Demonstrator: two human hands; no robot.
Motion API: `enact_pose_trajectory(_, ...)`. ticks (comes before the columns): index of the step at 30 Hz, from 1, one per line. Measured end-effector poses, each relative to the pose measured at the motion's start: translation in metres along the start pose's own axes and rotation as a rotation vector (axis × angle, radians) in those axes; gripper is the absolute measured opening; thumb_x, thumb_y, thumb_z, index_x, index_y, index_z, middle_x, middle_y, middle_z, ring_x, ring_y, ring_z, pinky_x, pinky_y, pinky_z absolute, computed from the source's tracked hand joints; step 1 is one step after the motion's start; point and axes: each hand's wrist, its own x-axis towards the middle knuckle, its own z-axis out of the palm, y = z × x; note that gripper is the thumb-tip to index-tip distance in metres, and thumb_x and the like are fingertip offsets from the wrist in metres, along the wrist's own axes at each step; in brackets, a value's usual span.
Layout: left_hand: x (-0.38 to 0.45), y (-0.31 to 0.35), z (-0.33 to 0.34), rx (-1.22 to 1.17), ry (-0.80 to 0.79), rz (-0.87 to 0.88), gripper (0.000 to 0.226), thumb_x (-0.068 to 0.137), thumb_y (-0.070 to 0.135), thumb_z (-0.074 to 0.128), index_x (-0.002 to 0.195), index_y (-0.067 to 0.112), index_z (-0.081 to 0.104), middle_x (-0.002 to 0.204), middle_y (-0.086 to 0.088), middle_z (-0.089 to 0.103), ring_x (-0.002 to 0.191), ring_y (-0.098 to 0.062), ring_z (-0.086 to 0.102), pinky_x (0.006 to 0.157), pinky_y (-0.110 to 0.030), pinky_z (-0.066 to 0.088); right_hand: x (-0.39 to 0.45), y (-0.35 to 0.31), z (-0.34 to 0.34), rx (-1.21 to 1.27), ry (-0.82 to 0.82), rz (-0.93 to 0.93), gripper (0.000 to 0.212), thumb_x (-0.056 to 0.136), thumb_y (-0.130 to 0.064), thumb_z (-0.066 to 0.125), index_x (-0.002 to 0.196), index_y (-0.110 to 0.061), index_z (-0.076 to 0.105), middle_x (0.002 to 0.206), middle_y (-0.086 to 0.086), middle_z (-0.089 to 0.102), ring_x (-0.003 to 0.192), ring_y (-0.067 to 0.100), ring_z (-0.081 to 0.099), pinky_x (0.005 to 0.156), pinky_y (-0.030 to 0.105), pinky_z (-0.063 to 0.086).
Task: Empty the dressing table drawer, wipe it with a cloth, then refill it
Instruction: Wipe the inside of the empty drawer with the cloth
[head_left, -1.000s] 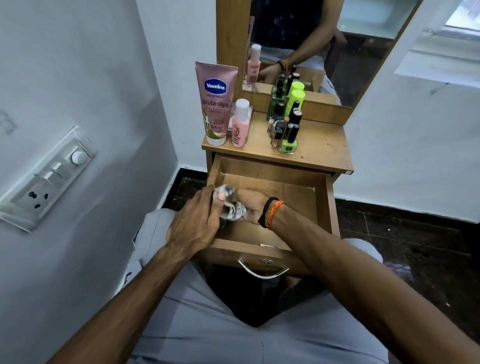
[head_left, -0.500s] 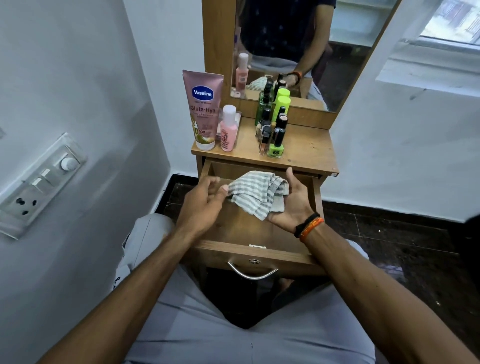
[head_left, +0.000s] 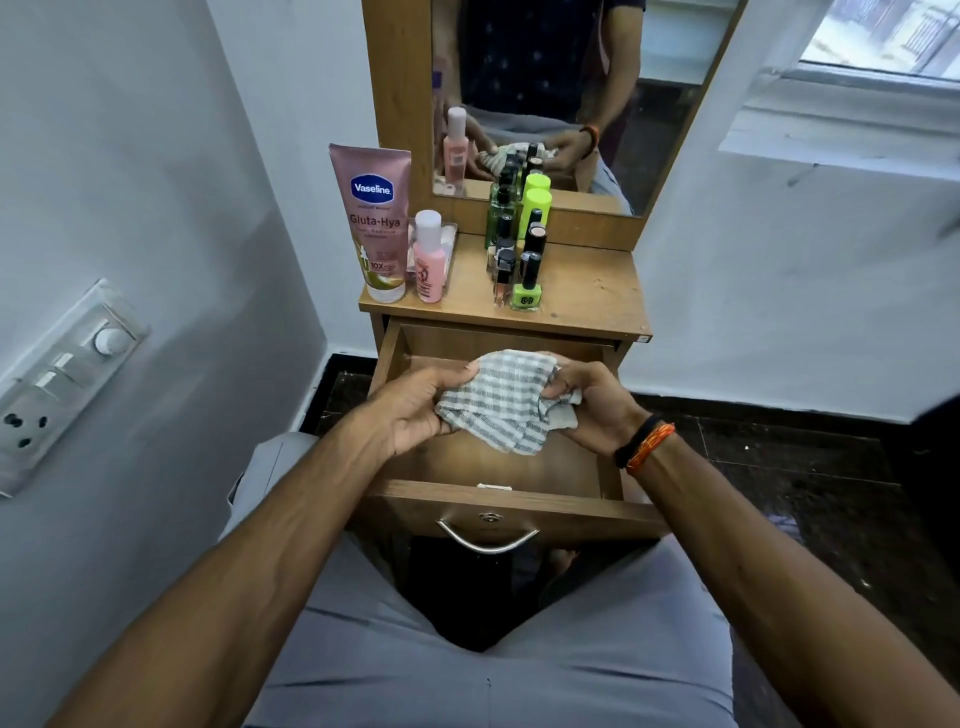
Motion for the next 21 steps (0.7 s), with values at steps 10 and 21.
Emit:
enact_pose_trajectory(10, -0.003, 0.012, 0.006, 0.223, -0.050, -0.026, 0.049, 0.079, 0.020, 0.079, 0.122, -0.001, 0.067, 0.117, -0.021, 0.071, 0.101, -0.029, 0.071, 0.088, -0.043, 0.060, -0.010, -0.005, -0.003, -0.162, 0.149, -0.185, 0.042, 0.085, 0.023, 0.037, 0.103, -0.001, 0.065, 0.116, 0.020, 0.066, 0.106, 0.030, 0.063, 0.092, 0.042, 0.056)
enact_pose_trajectory(21, -0.003, 0.011, 0.026, 0.321, -0.071, 0.224, 0.030, 0.088, 0.010, 0.073, 0.114, -0.005, 0.066, 0.095, -0.011, 0.075, 0.085, -0.019, 0.073, 0.069, -0.028, 0.059, -0.021, -0.014, -0.020, -0.476, 0.162, -0.148, 0.050, 0.080, 0.004, 0.057, 0.128, -0.009, 0.061, 0.125, 0.013, 0.067, 0.117, 0.030, 0.063, 0.097, 0.046, 0.054)
